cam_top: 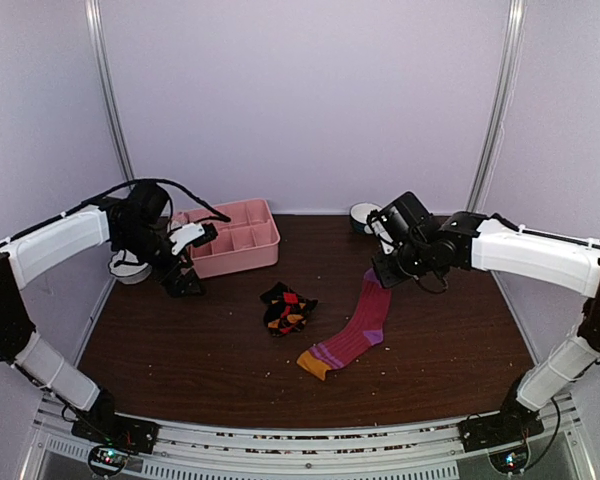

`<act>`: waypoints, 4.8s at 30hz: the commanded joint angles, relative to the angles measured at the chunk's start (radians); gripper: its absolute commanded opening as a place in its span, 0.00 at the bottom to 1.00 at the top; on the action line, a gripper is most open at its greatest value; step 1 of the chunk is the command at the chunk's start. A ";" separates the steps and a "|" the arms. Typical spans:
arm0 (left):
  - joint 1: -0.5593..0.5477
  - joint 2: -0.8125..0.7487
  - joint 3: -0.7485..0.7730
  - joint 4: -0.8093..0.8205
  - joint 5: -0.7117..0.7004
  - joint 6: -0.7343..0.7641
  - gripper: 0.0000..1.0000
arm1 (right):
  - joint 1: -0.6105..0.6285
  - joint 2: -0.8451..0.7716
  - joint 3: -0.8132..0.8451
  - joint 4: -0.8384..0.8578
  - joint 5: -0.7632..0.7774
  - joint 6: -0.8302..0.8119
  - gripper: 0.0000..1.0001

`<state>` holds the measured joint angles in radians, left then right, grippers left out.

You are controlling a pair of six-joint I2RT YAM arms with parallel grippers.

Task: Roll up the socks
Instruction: Flatten out the sock at the center of the board, then move the sock to the center of the board, then pick up the sock from the center of the board.

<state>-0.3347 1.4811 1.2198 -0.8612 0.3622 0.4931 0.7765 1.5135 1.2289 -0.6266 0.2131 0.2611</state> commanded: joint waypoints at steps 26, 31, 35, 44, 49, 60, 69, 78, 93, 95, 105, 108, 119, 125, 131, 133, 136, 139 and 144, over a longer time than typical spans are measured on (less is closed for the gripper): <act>-0.431 0.682 0.377 0.253 -0.457 -0.030 0.89 | 0.256 -0.014 -0.379 0.280 -0.033 0.278 0.71; -0.415 0.737 0.440 0.213 -0.613 -0.064 0.78 | 0.357 0.025 -0.341 0.295 0.057 0.179 0.72; -0.401 0.661 0.388 0.266 -0.618 -0.074 0.78 | 0.443 0.024 -0.368 0.326 0.117 0.069 0.74; -0.379 0.572 0.421 0.277 -0.608 -0.112 0.81 | 0.587 0.039 -0.386 0.320 0.310 -0.211 0.79; -0.370 0.497 0.440 0.173 -0.435 -0.096 0.87 | 0.627 0.132 -0.348 0.353 0.434 -0.392 0.77; -0.276 0.253 0.260 0.002 -0.112 -0.027 0.91 | 0.678 0.281 -0.330 0.564 0.612 -0.782 0.65; -0.227 0.179 0.206 -0.041 -0.066 -0.004 0.92 | 0.695 0.412 -0.284 0.611 0.653 -0.905 0.47; -0.229 0.124 0.121 -0.044 -0.017 0.016 0.98 | 0.696 0.433 -0.179 0.460 0.584 -0.712 0.01; -0.433 0.139 -0.072 0.112 0.087 0.083 0.98 | 0.713 0.243 -0.333 0.519 0.216 -0.033 0.00; -0.435 0.132 -0.097 0.177 0.125 0.082 0.98 | 0.709 0.241 -0.333 0.512 0.218 -0.025 0.00; -0.432 0.108 -0.138 0.276 0.172 0.083 0.98 | 0.699 0.175 -0.404 0.455 0.450 -0.181 0.27; -0.407 0.104 -0.130 0.248 0.175 0.076 0.98 | 0.699 0.206 -0.386 0.435 0.481 -0.286 0.39; -0.246 0.020 -0.127 0.141 0.249 0.084 0.98 | 0.691 0.342 -0.314 0.551 0.549 -0.536 0.78; -0.216 -0.016 -0.143 0.124 0.243 0.100 0.98 | 0.670 0.405 -0.287 0.607 0.576 -0.633 0.63; -0.206 -0.021 -0.141 0.119 0.236 0.107 0.98 | 0.615 0.437 -0.253 0.586 0.557 -0.665 0.35; -0.205 -0.016 -0.143 0.119 0.240 0.110 0.98 | 0.602 0.429 -0.240 0.564 0.534 -0.655 0.27; -0.206 0.005 -0.144 0.119 0.260 0.111 0.98 | 0.599 0.402 -0.210 0.518 0.468 -0.604 0.11; -0.207 0.029 -0.152 0.121 0.303 0.117 0.98 | 0.598 0.370 -0.196 0.475 0.353 -0.491 0.00; -0.262 0.044 -0.177 0.163 0.314 0.169 0.98 | 0.598 0.310 -0.246 0.490 0.189 -0.291 0.00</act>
<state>-0.5579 1.5112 1.0653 -0.7330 0.6353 0.6086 1.3727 1.8935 1.0100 -0.1242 0.5552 -0.2199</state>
